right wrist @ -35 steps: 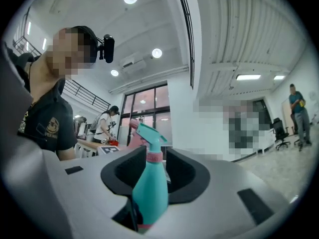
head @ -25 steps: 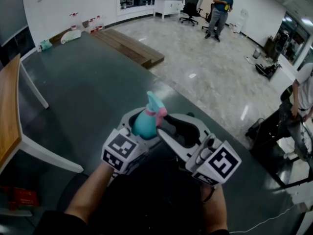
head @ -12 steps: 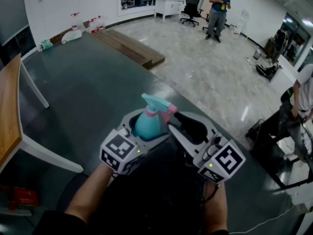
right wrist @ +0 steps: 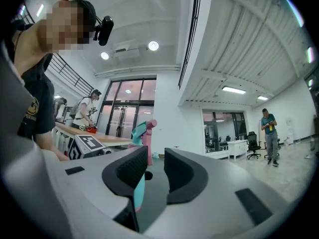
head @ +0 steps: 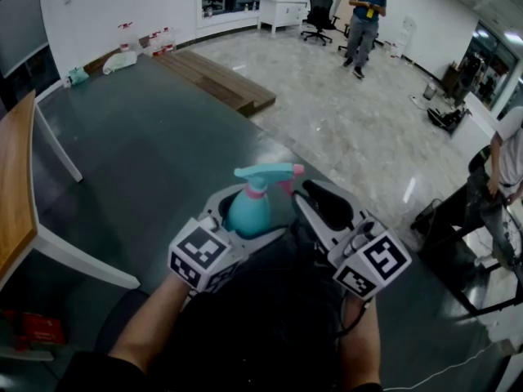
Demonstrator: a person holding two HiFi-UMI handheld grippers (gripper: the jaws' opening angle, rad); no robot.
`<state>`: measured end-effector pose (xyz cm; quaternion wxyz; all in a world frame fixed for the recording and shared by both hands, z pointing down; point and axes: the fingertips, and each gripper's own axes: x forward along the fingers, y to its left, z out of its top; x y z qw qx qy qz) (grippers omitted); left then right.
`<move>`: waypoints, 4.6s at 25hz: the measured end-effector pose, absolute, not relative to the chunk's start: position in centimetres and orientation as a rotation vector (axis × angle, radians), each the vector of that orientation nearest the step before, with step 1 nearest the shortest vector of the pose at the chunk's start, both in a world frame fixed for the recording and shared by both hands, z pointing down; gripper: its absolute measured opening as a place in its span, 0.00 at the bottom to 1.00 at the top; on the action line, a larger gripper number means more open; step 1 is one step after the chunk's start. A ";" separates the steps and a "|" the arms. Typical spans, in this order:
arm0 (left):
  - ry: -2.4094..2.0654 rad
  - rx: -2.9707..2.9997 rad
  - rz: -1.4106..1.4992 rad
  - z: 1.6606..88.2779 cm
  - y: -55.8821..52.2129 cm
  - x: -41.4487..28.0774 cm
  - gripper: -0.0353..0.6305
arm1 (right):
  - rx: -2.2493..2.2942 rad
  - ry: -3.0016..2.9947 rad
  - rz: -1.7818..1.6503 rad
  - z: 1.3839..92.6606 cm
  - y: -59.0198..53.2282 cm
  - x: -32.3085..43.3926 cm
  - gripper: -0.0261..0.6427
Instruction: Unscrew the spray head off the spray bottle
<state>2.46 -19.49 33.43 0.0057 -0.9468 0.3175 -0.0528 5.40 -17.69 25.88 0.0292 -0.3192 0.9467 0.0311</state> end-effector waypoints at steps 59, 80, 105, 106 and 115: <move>0.959 -2.949 -0.246 33.6 -19.1 4.5 0.70 | -0.843 2.933 -0.078 25.5 -16.1 3.0 0.27; 1.088 -2.897 -0.352 34.4 -20.1 4.7 0.70 | -1.105 2.897 -0.103 26.0 -17.6 1.5 0.27; 0.212 -3.101 -0.229 33.5 -12.6 6.6 0.70 | -0.228 2.898 -0.320 25.0 -13.5 3.2 0.25; 0.213 -3.100 -0.233 33.6 -12.5 6.7 0.70 | -0.232 2.887 -0.321 24.8 -13.5 3.6 0.25; 0.391 -3.085 -0.352 35.5 -14.5 6.8 0.70 | -0.454 2.818 -0.175 22.4 -14.6 5.9 0.25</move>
